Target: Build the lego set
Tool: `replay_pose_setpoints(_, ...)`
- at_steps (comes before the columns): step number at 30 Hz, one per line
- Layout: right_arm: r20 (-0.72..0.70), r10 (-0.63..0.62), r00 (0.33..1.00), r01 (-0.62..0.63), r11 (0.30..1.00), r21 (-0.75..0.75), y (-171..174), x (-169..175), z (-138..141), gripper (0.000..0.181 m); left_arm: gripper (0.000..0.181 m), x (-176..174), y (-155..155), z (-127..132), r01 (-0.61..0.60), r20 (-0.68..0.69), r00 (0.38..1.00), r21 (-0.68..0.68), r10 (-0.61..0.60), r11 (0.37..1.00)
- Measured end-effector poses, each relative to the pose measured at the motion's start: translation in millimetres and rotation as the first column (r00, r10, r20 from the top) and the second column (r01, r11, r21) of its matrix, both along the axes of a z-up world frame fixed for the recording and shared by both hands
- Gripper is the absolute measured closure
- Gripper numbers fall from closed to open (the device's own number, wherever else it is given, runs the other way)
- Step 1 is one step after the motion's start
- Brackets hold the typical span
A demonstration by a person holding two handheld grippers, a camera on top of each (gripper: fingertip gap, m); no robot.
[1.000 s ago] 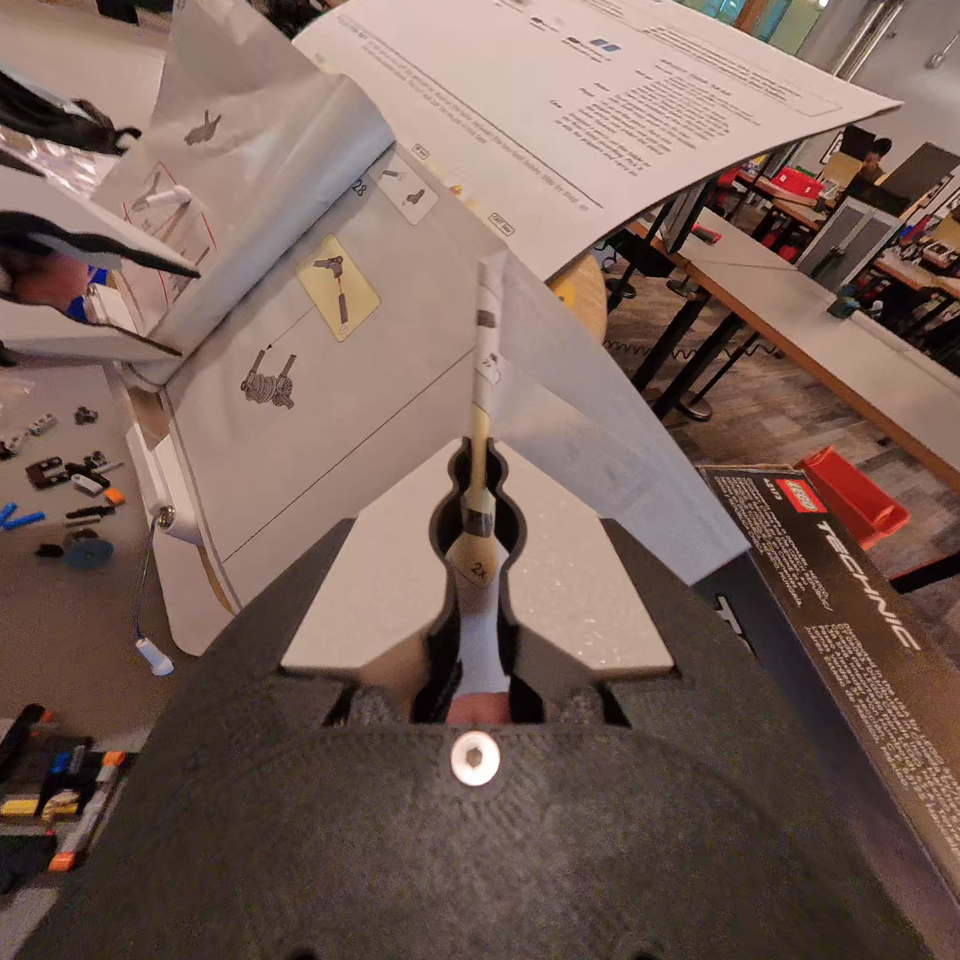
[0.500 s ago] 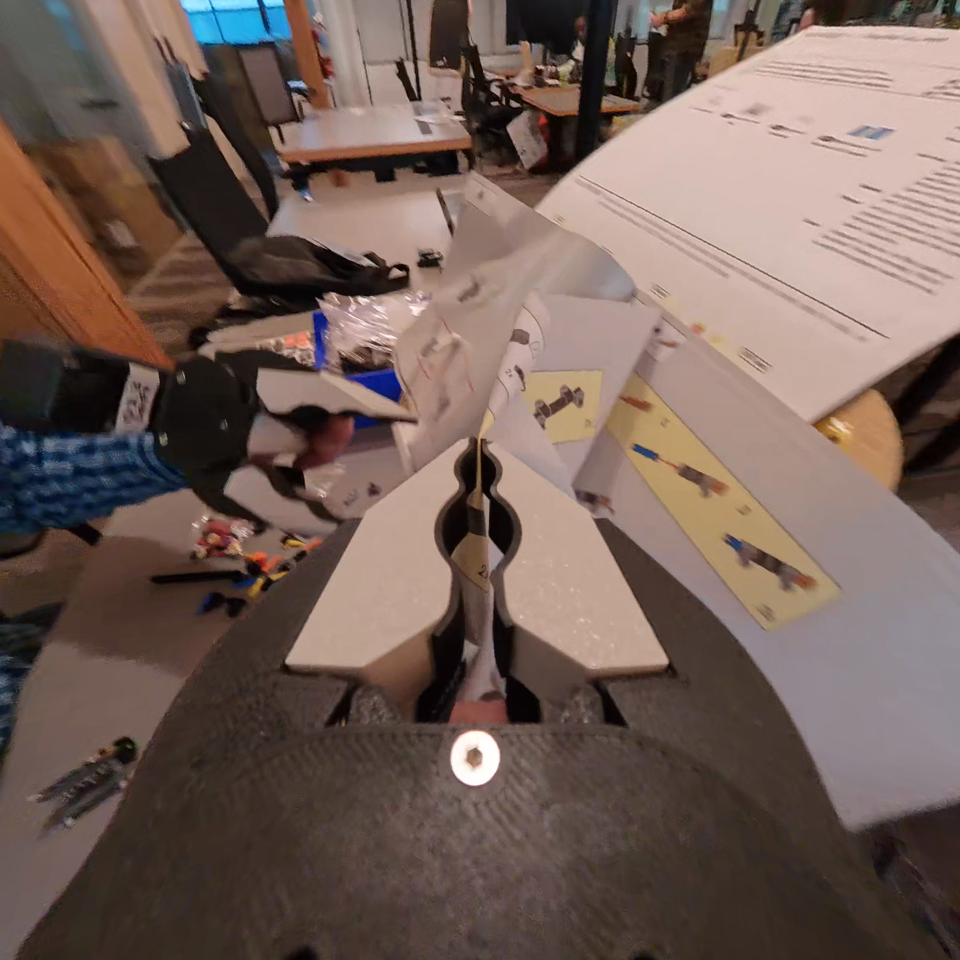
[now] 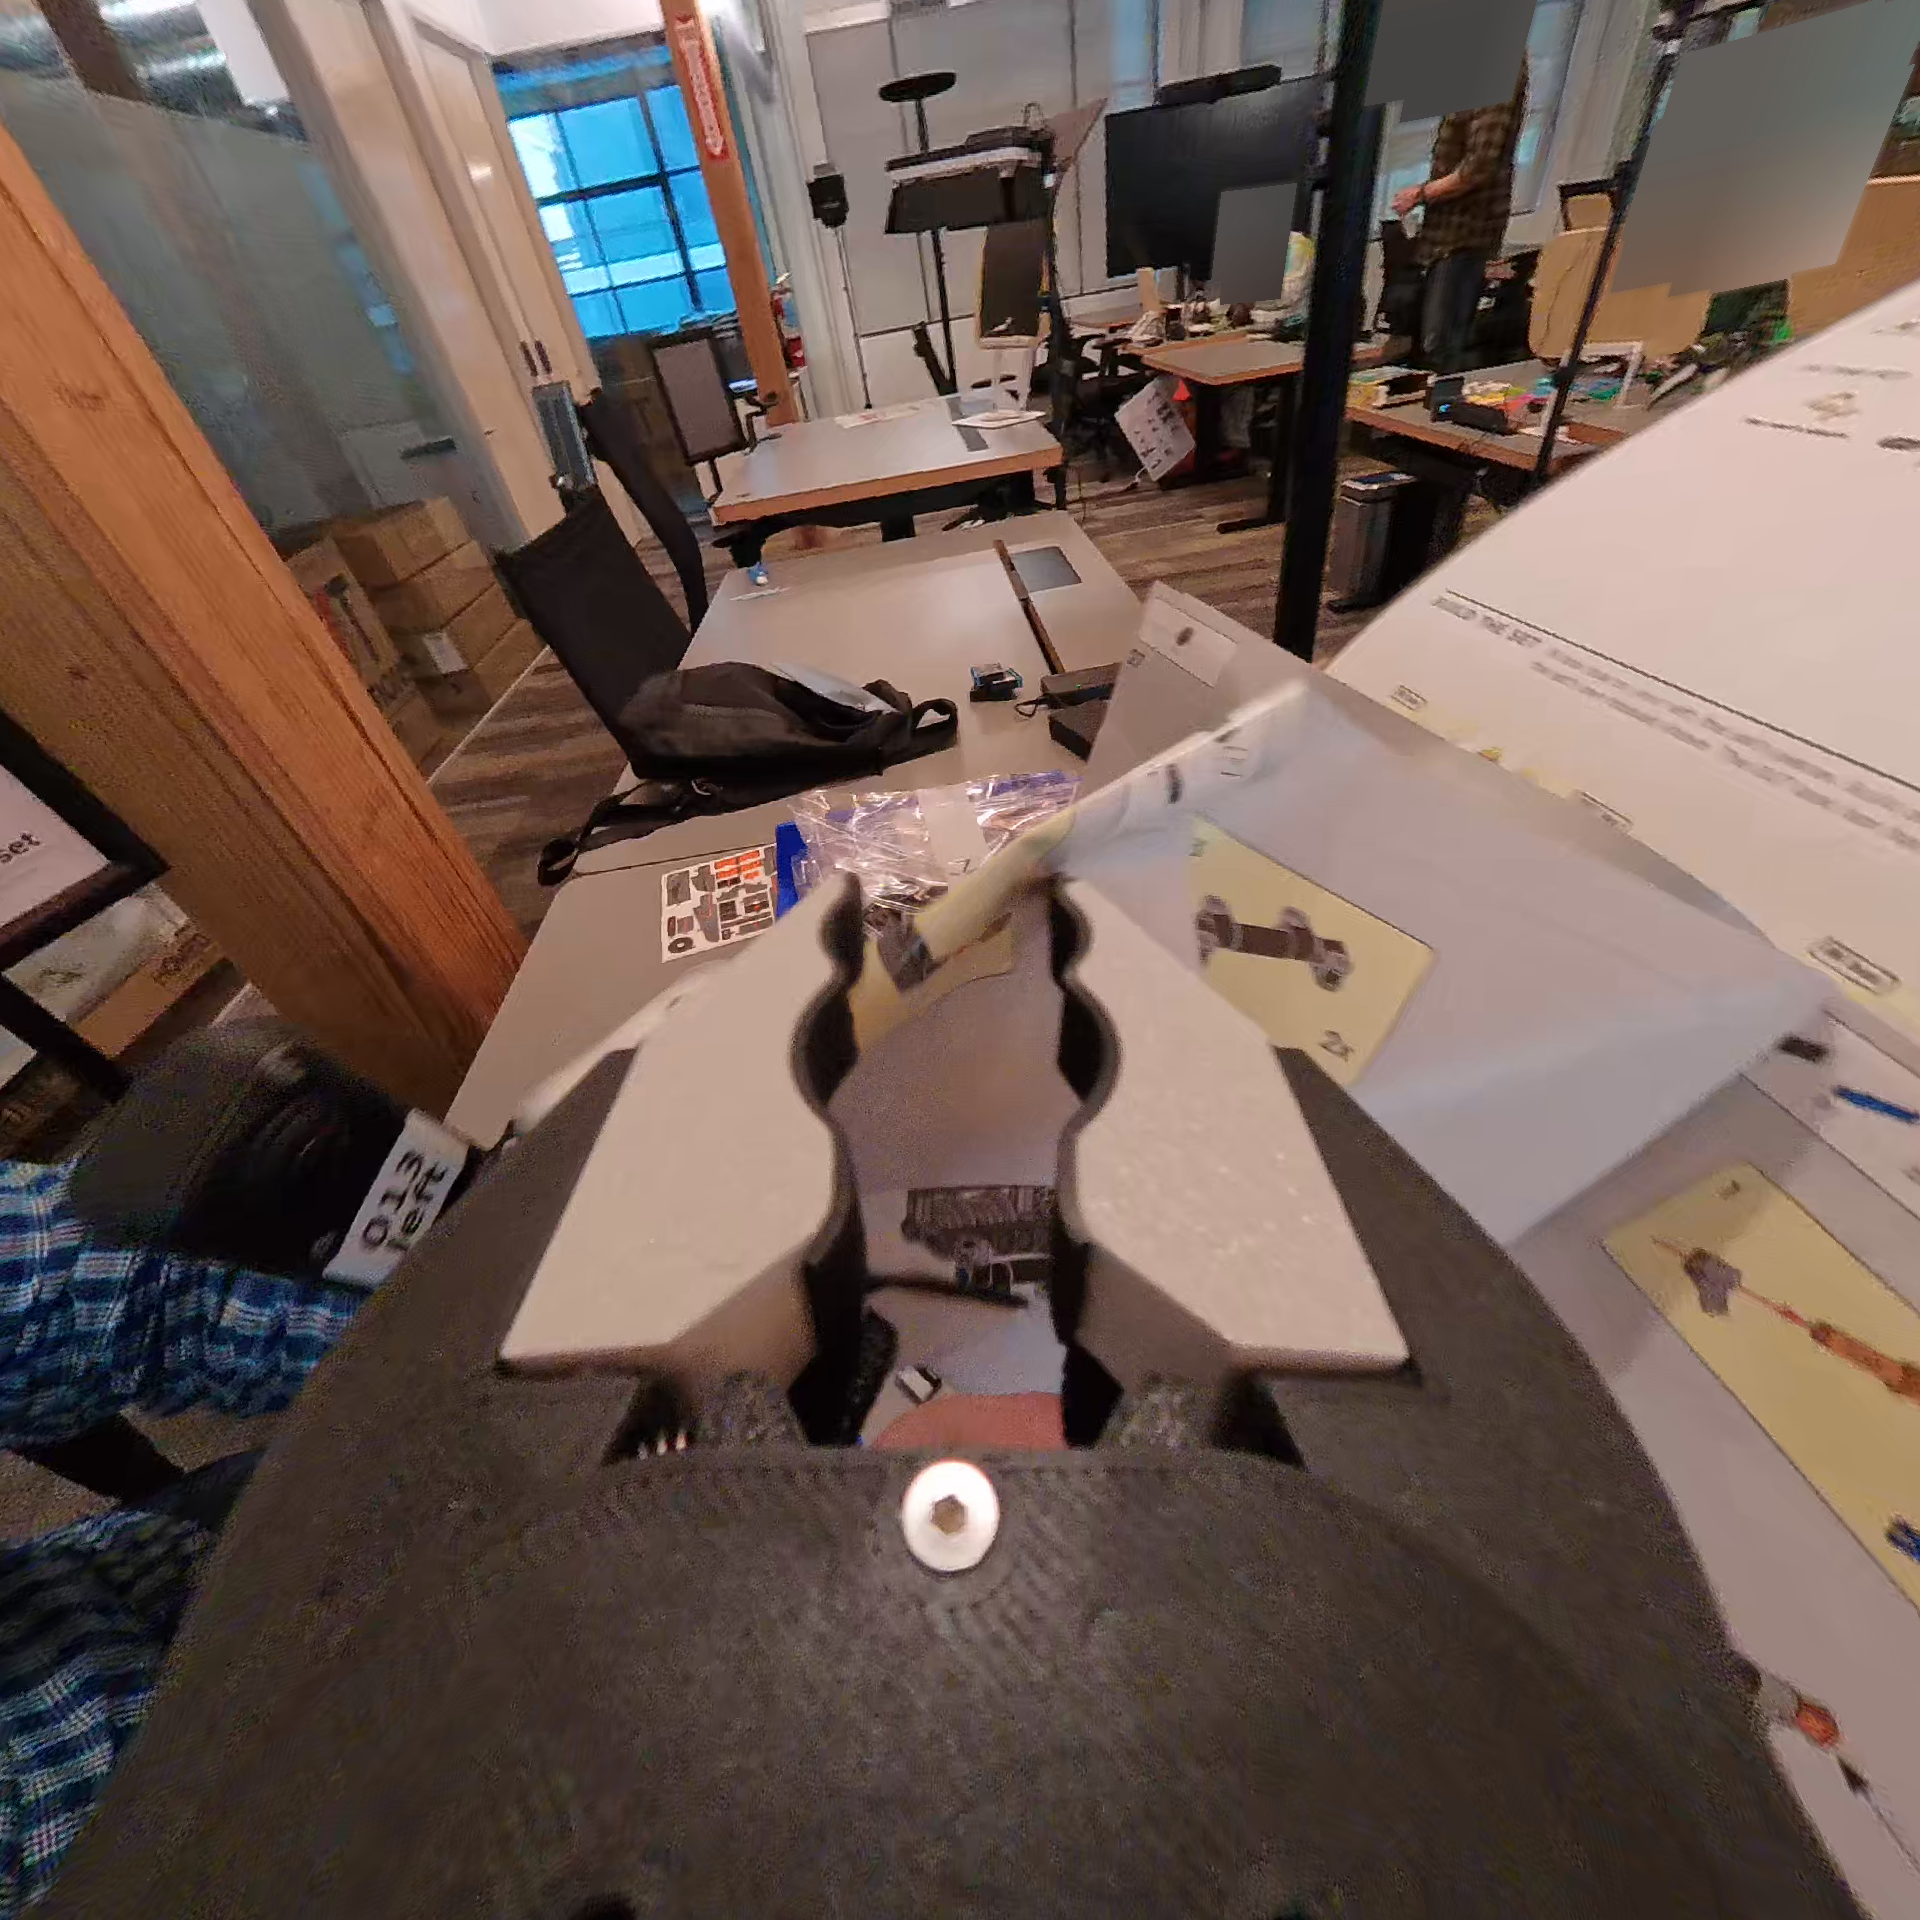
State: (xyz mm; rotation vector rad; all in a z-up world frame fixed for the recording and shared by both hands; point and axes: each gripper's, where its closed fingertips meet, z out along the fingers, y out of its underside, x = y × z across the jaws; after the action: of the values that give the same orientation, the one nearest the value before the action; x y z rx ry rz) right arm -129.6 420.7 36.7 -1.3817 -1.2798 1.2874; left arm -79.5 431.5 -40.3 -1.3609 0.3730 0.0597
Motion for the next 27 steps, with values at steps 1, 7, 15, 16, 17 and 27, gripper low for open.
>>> replay_pose_setpoints(1, -0.009, 0.001, 1.0, 0.0, 1.0, 0.013, -2, -2, 4, 0.139, 0.181, -9, -1, 1, 0.009, 0.06, 0.998, -0.007, -0.009, 1.0)
replay_pose_setpoints(7, 0.038, -0.155, 0.987, 0.132, 0.927, 0.35, 21, 8, 2, 0.154, 0.181, -76, -4, -13, 0.094, 0.386, 0.92, -0.061, -0.063, 0.994)
replay_pose_setpoints(15, 0.288, -0.22, 0.932, 0.013, 0.815, 0.58, 30, -35, -80, 0.155, 0.171, -125, -6, -33, 0.187, 0.594, 0.797, -0.075, -0.107, 0.979)
replay_pose_setpoints(16, 0.311, -0.251, 0.917, 0.01, 0.793, 0.61, 35, -41, -87, 0.156, 0.165, -129, -5, -37, 0.177, 0.599, 0.796, -0.088, -0.09, 0.98)
replay_pose_setpoints(17, 0.324, -0.274, 0.906, 0.005, 0.771, 0.637, 40, -47, -93, 0.156, 0.161, -132, -6, -39, 0.18, 0.598, 0.796, -0.082, -0.096, 0.98)
replay_pose_setpoints(27, 0.165, -0.314, 0.935, 0.154, 0.778, 0.609, 50, -81, -58, 0.139, 0.143, -184, -28, -15, 0.07, 0.517, 0.853, 0.014, -0.067, 0.997)
